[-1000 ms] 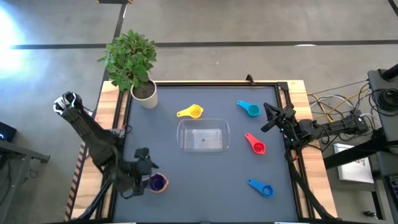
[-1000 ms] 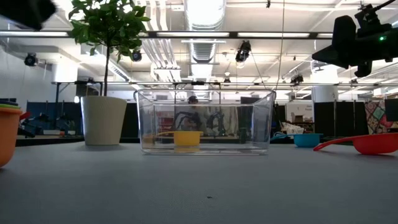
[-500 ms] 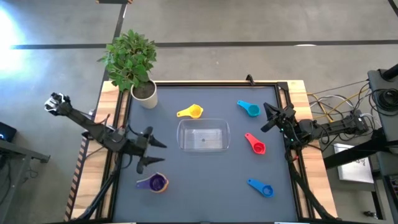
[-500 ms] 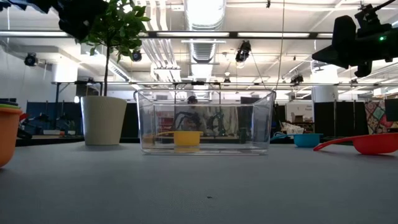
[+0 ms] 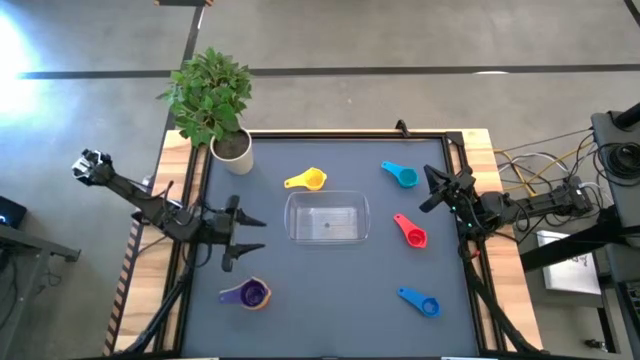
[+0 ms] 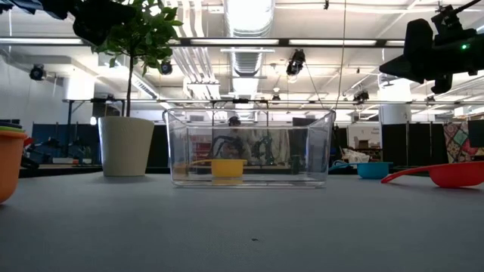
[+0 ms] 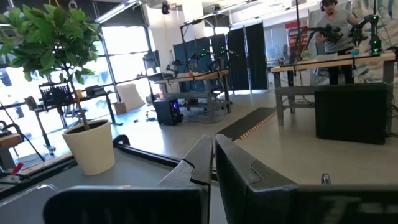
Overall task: Nest measuring cups in basket
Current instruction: Stack the yellow measuring cup on top of the violet measuring cup
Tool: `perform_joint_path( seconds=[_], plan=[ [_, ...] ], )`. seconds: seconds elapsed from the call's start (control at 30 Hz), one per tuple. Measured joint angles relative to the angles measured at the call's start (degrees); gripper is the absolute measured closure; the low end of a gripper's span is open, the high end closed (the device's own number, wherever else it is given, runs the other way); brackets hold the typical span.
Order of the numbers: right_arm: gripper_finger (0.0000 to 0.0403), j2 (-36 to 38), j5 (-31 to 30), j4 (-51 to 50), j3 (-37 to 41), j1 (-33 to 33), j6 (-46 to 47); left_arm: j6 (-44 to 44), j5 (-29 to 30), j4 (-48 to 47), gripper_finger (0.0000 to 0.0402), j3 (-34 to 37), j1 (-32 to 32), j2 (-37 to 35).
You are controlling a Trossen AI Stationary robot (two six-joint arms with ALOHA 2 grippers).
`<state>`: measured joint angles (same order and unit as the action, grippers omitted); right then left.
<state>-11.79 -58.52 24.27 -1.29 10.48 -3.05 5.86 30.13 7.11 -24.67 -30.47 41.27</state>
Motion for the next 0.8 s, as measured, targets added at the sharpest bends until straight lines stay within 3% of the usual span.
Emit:
perform_joint_path(
  seconds=[0.43, 0.63, 0.8],
  plan=[
    [0.0394, -0.07, -0.02, 0.0, 0.0, -0.02, -7.53, 0.15, 0.83, -1.59, 0.0171, 0.0, 1.8, 0.12],
    [0.0394, -0.02, 0.3, 0.92, 0.01, -0.02, -5.24, 1.59, 0.86, -1.99, 0.0171, 0.0, 1.85, 0.87],
    [0.0394, 0.09, 0.47, 2.29, -0.01, -0.02, 3.04, -1.06, 2.62, -2.18, 0.0171, -1.08, 4.82, 1.82]
  ],
)
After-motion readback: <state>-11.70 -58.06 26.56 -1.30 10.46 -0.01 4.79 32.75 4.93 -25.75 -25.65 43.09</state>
